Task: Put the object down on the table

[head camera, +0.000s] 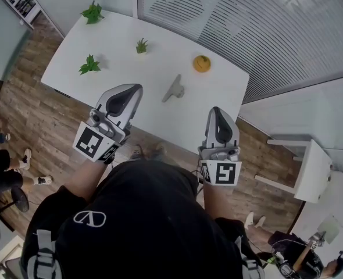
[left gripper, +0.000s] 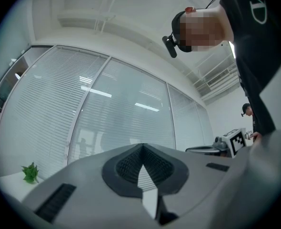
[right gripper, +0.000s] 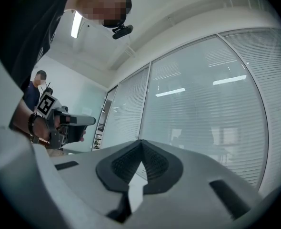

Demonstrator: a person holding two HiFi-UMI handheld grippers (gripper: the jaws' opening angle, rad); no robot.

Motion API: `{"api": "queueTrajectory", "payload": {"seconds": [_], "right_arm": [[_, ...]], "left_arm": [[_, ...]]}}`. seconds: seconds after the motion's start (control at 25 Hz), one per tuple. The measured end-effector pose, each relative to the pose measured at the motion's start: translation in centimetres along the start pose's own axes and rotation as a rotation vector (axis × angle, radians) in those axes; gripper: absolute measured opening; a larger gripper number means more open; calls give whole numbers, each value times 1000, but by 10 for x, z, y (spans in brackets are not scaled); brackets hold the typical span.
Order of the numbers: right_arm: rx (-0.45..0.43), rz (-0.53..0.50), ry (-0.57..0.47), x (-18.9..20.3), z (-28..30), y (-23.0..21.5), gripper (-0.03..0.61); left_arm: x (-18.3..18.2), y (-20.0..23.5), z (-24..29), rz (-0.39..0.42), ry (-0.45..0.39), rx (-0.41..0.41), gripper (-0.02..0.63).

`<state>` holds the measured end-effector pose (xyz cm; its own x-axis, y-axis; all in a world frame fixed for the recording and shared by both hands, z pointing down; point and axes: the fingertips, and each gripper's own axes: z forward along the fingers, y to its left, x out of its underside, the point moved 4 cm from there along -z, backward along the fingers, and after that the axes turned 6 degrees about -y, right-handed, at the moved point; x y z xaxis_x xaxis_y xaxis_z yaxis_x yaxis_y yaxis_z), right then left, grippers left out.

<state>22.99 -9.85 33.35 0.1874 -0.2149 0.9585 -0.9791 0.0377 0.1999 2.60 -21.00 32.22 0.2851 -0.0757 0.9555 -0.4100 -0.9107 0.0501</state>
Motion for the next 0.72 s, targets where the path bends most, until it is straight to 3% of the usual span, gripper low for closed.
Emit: {"api": "queueTrajectory", "payload": {"seconds": [0.72], "right_arm": [[-6, -8, 19, 7, 1, 3, 6]], "left_arm": [[1, 0, 1, 0, -7, -9, 5]]}}
